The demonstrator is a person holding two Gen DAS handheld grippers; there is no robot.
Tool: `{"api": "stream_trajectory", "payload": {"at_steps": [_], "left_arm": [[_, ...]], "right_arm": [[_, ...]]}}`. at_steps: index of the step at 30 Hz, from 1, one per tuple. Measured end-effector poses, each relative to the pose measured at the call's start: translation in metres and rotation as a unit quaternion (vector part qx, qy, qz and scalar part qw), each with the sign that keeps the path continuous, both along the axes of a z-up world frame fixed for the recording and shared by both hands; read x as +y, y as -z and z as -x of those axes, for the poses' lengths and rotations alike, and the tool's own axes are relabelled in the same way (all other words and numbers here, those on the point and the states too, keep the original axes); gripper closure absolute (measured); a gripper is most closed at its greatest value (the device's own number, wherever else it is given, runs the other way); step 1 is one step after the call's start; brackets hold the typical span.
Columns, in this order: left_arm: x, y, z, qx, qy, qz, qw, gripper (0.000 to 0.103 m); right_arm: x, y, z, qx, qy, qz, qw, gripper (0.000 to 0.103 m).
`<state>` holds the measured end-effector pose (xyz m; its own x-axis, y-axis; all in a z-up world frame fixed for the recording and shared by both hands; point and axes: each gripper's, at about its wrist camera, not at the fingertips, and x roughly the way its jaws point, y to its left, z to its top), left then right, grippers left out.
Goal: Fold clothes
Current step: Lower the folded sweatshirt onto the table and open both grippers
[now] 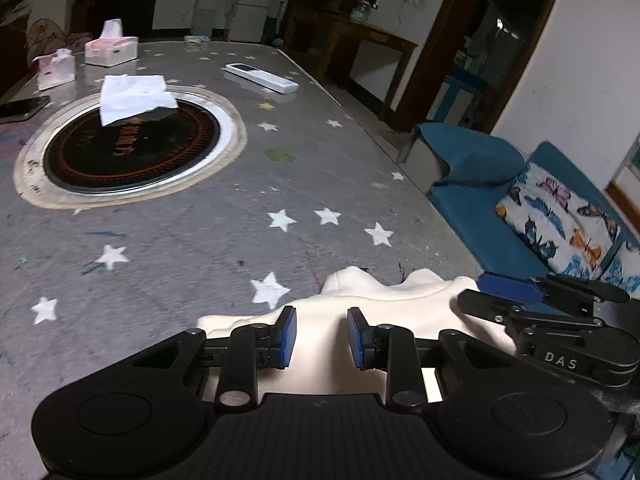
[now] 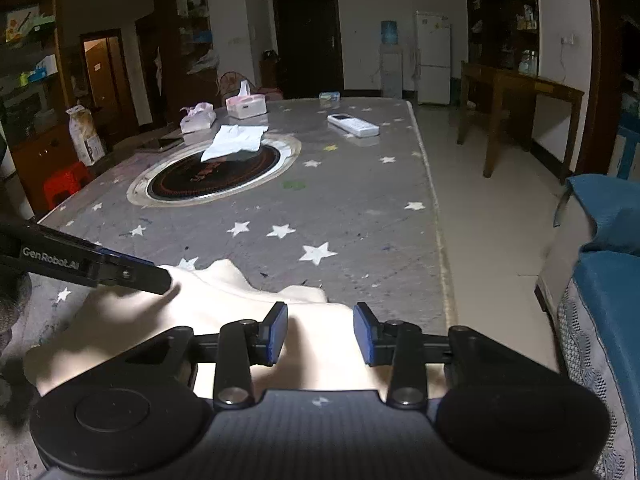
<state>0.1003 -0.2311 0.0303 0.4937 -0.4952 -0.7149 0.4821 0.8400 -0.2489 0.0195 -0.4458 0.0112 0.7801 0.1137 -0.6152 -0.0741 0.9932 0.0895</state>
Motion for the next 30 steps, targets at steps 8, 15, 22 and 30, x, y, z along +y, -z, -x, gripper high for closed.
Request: {"api": "stream_trajectory", "payload": {"at_steps": [8,15,22,30], "left_arm": [[-0.009,0.005,-0.004,-0.006,0.003,-0.012,0.9999,0.073],[-0.006,-0.002,0.011,-0.018,0.005,-0.019,0.9996,0.061],[0.005,-0.01,0.038,-0.031,0.006,-0.019,0.9993,0.051],[0.023,-0.009,0.068,-0.044,0.0,-0.02,0.9988,0.04]], "right_arm": [[-0.001,0.002,-0.001,0.002,0.001,-0.008,1.0,0.071],[0.003,-0.005,0.01,0.003,0.002,-0.023,1.0,0.064],[0.021,-0.011,0.039,-0.004,-0.006,-0.026,1.0,0.047],[0.035,-0.007,0.068,-0.002,0.006,-0.026,1.0,0.033]]}}
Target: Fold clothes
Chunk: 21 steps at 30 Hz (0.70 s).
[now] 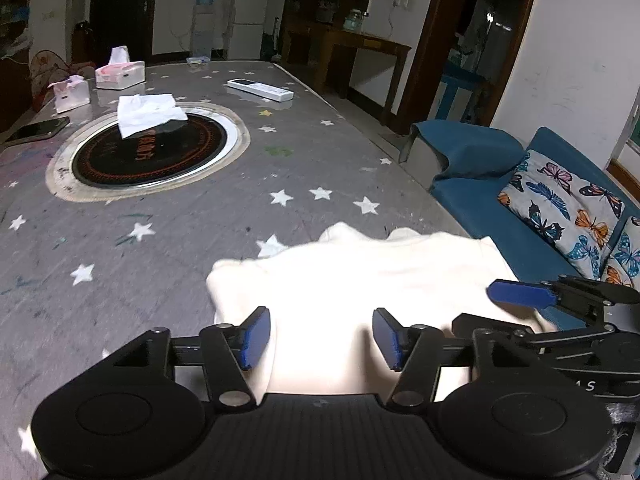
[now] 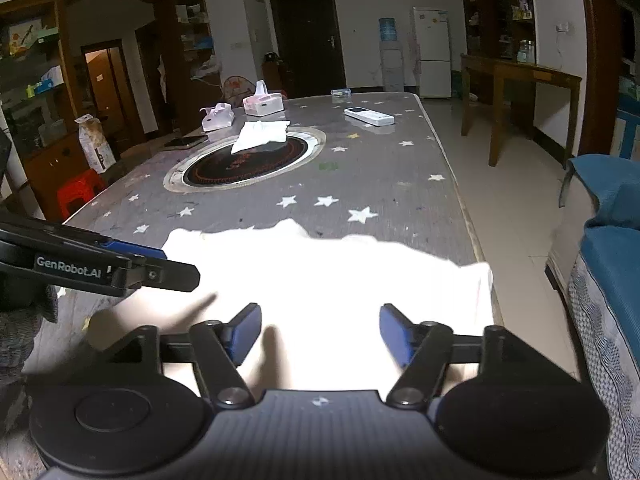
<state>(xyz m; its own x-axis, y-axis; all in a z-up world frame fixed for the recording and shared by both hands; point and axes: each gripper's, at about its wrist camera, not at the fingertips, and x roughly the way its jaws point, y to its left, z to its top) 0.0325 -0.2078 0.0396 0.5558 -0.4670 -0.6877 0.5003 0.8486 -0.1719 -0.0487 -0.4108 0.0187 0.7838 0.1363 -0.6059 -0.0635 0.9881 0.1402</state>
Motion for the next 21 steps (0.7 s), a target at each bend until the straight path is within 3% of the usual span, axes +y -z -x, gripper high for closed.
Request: {"api": "stream_trajectory", "payload": {"at_steps": [6,8,13,21], "left_arm": [[0.014,0.004,0.02,-0.008,-0.006,0.0,0.9999,0.031],[0.019,0.004,0.027,-0.011,-0.009,0.002,0.9999,0.022],[0.029,0.003,0.045,-0.025,-0.011,0.005,0.9996,0.013],[0.044,-0.001,0.07,-0.04,-0.016,0.019,0.9989,0.0]], "right_arm": [[0.01,0.001,0.019,-0.005,0.012,0.001,1.0,0.017],[0.013,0.0,0.025,-0.009,0.019,0.006,1.0,0.017],[0.02,-0.005,0.04,-0.024,0.028,0.013,0.999,0.001],[0.031,-0.01,0.059,-0.038,0.045,0.025,0.998,0.0]]}}
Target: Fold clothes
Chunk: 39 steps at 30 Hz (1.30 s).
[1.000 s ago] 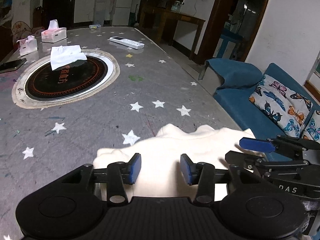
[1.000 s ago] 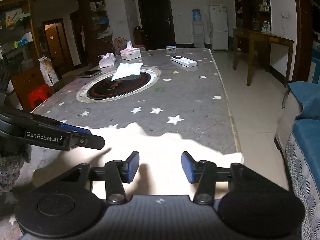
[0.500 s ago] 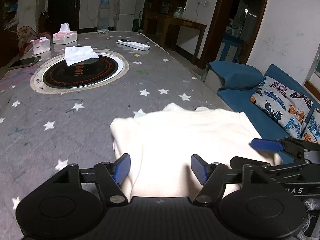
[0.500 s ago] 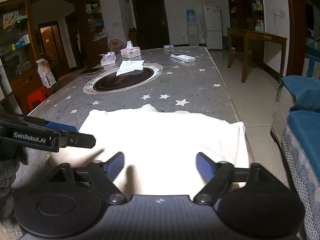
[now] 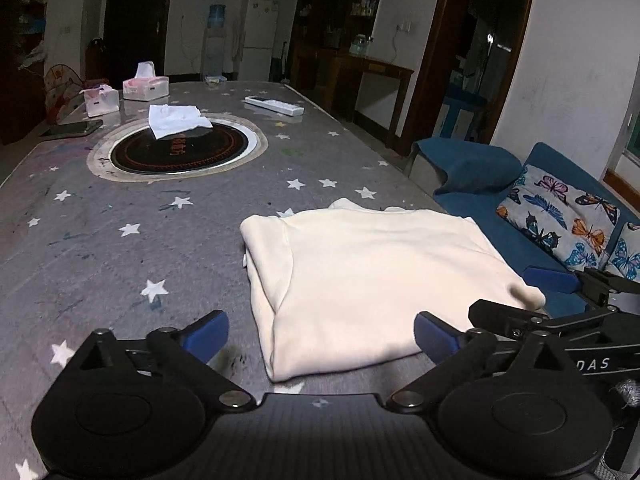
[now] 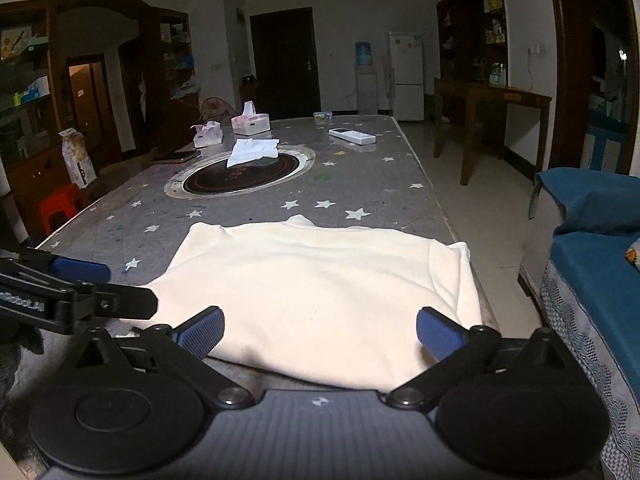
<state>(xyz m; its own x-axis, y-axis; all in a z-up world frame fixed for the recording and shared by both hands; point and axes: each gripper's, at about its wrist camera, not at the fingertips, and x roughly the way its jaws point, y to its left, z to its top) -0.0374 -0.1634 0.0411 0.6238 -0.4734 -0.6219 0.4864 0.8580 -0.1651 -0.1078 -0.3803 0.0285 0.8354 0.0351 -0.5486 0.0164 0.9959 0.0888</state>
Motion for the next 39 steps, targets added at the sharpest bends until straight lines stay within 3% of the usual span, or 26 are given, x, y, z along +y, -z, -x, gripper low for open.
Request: {"api": "stream_trajectory", "payload": {"at_steps": [18,23,39], "left_arm": [[0.03,-0.004,0.055,-0.026,-0.021,0.017,0.9993,0.0],[0.031,-0.006,0.069,-0.039,-0.026,0.001,0.9989,0.0],[0.031,-0.006,0.098,-0.043,-0.023,-0.009,0.9987,0.0]], "right_arm": [[0.027,-0.002,0.042,-0.012,0.013,0.017,1.0,0.0],[0.033,0.001,0.053,-0.006,0.021,0.017,1.0,0.0],[0.039,0.004,0.086,0.003,0.05,-0.024,0.998,0.0]]}}
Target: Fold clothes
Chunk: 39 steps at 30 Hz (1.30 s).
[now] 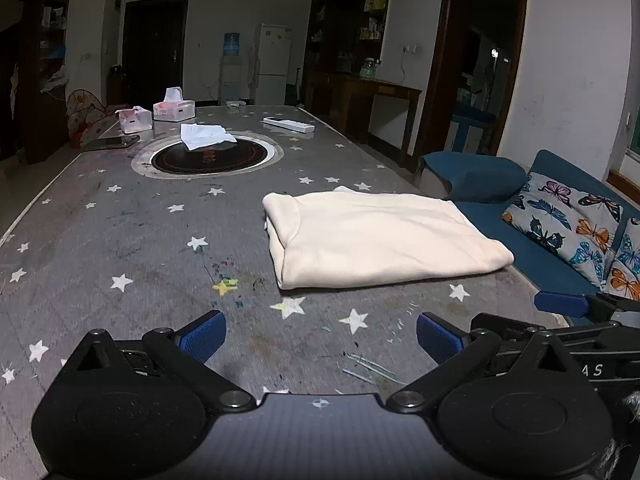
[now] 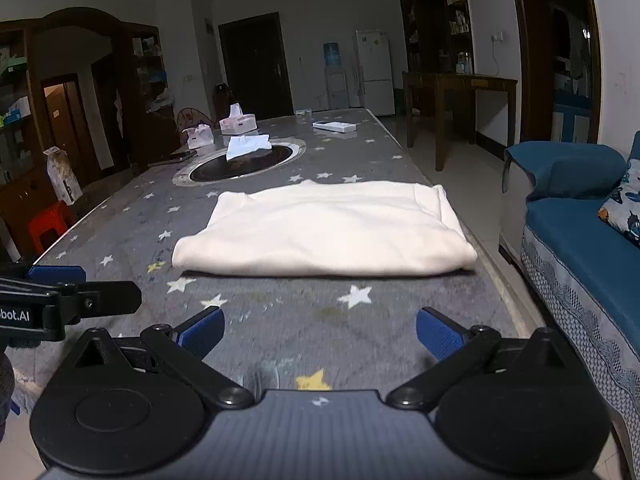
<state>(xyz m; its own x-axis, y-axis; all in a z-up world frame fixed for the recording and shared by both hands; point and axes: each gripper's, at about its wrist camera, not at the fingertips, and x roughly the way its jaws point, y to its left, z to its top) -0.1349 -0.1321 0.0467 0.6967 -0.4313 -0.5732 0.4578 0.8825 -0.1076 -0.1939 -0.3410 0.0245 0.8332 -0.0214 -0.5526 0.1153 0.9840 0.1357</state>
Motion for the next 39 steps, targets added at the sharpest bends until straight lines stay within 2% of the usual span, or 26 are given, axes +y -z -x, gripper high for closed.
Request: {"api": "stream_trajectory", "payload": {"at_steps": [13,26,39], "left_arm": [[-0.002,-0.004,0.012,-0.006,0.004,-0.007,1.0,0.0],[-0.011,-0.008,0.01,-0.007,0.0,-0.022,0.9997,0.0],[-0.02,0.004,-0.009,0.021,0.008,-0.032,0.9993,0.0]], "right_arm": [[0.005,-0.005,0.015,-0.012,0.006,0.003,1.0,0.0],[0.002,-0.009,0.011,-0.021,0.0,-0.003,1.0,0.0],[-0.008,0.001,-0.004,0.004,0.004,-0.01,1.0,0.0]]}}
